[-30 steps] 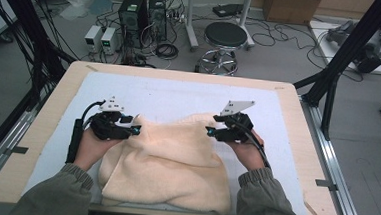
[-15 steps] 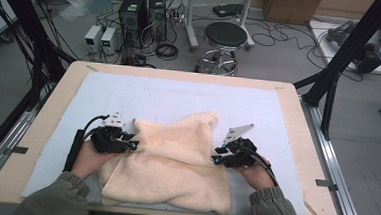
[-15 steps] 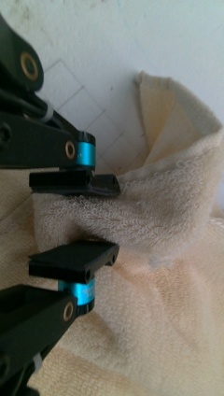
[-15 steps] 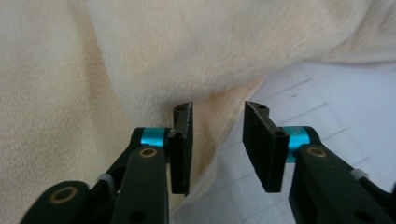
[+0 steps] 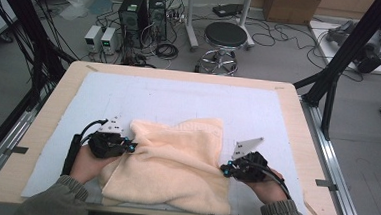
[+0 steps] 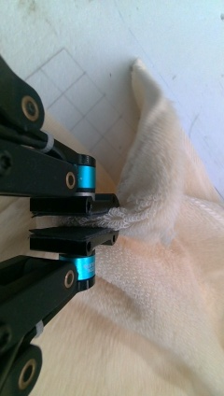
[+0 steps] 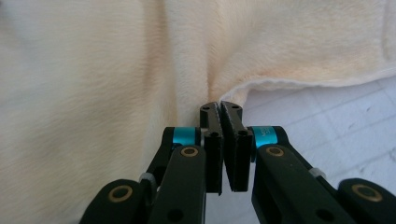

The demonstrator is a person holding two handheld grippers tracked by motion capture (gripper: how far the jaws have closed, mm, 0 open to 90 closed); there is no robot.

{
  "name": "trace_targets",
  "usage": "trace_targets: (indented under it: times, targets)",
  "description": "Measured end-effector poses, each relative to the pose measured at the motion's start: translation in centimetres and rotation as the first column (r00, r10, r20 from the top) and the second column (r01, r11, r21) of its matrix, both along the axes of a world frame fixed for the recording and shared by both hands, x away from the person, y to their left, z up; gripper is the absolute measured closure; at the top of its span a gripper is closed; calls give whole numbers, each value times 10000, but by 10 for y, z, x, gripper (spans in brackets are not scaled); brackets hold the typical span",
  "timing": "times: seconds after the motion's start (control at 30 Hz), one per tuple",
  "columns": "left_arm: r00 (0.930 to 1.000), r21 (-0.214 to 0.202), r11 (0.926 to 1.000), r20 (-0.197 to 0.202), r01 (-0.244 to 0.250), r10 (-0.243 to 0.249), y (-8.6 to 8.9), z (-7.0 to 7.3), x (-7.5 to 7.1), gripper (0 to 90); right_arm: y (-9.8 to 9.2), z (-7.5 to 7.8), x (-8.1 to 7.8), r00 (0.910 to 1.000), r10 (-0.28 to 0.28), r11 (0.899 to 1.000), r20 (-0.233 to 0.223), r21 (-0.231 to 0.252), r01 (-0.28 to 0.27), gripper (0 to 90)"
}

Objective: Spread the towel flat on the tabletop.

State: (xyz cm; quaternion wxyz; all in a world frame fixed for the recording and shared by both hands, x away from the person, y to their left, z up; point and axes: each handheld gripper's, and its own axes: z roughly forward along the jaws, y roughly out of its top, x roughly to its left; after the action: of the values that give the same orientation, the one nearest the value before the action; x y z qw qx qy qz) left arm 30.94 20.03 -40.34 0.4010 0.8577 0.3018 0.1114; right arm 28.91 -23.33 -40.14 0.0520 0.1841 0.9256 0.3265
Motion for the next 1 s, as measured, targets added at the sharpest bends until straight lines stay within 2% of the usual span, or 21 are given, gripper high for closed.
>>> trace_targets:
  times: [0.03, 0.13, 0.2, 0.23, 0.3, 0.4, 0.5, 0.57, 0.67, 0.7, 0.77, 0.9, 0.97, 1.0]
  targets:
    - [10000, -106, 9999, 7, 51, -51, 0, 2, -5, 834, -2, 2, -7, 10000, 89, 10000, 4, 20, -89, 875]
    - [9993, -45, 9993, 56, 361, -361, 3, 6, -18, 834, -3, 7, -24, 9993, 379, 9992, 4, 97, -379, 869]
    - [9991, -50, 9991, -5, 429, -429, 7, 7, -26, 829, -3, 12, -29, 9984, 551, 9980, 124, 314, -554, 811]
    - [9991, -119, 9991, -32, 419, -419, 9, 8, -29, 819, -3, 14, -30, 9985, 513, 9977, 181, 426, -520, 784]
    - [9994, -162, 9993, 12, 351, -351, 13, 13, -33, 742, -5, 20, -28, 9983, 457, 9962, 357, 726, -482, 744]
    - [9991, -211, 9996, 369, 201, -193, 16, 26, -31, 647, -5, 28, -18, 9979, 192, 9935, 613, 1109, -259, 696]
    - [9977, -458, 9990, 674, -10, 41, 14, 38, -18, 594, 1, 29, 0, 9957, -117, 9928, 916, 1195, 7, 642]
    - [9959, -574, 9983, 903, -39, 90, 11, 44, -5, 571, 6, 24, 15, 9947, -359, 9912, 967, 1307, 231, 607]
    - [9957, -805, 9965, 886, -211, 283, 6, 43, 19, 554, 14, 13, 37, 9932, -687, 9890, 939, 1369, 555, 554]
    - [9963, -783, 9966, 804, -256, 319, 5, 40, 27, 554, 16, 9, 44, 9924, -744, 9887, 983, 1375, 605, 538]
    - [9967, -448, 9982, 690, -387, 417, 3, 31, 41, 569, 18, 1, 56, 9899, -1029, 9871, 973, 1328, 896, 521]
    - [9976, 71, 9982, -344, -603, 605, 3, 9, 64, 569, 17, -16, 76, 9857, -1481, 9840, 808, 1118, 1387, 486]
    - [9957, 364, 9975, -678, -609, 633, 0, 0, 71, 568, 16, -24, 83, 9827, -1746, 9806, 622, 1008, 1678, 468]
    - [9958, 548, 9969, -702, -557, 595, -2, -4, 72, 568, 16, -27, 85, 9820, -1816, 9796, 512, 966, 1761, 458]
